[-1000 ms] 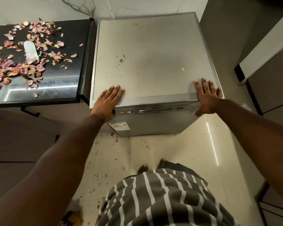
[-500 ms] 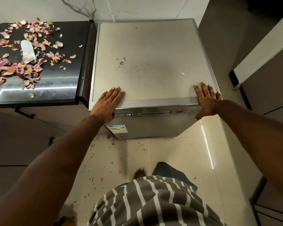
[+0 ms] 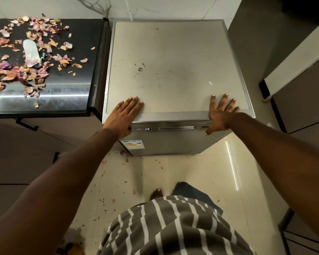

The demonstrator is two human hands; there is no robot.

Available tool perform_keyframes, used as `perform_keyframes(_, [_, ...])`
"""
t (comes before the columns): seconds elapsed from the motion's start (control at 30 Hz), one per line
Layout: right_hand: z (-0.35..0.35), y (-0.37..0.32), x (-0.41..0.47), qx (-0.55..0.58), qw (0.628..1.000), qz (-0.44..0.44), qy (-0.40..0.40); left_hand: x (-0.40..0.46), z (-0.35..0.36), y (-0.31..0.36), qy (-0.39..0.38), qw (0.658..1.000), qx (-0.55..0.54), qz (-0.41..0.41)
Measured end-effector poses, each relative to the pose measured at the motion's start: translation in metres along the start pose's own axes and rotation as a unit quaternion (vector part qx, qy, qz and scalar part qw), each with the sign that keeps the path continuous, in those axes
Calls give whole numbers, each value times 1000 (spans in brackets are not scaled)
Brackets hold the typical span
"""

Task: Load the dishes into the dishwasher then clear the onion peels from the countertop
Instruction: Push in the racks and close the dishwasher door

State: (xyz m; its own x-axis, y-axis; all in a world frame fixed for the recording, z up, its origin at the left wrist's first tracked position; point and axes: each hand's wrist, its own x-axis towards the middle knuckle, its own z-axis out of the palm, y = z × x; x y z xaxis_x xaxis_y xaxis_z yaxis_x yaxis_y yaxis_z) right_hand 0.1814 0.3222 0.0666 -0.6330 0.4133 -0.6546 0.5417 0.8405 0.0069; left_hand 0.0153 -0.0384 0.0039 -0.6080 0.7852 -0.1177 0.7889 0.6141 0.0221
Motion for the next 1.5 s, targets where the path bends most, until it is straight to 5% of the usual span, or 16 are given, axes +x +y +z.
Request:
perform_keyframes(1.3, [28,9,17,20,990,-69,123,2,-3,13,0,994,-88,-64])
perform_keyframes(1.5, [30,-20,25,-32,975,-165,147,-9,-1,30,-1,987,-117,-114])
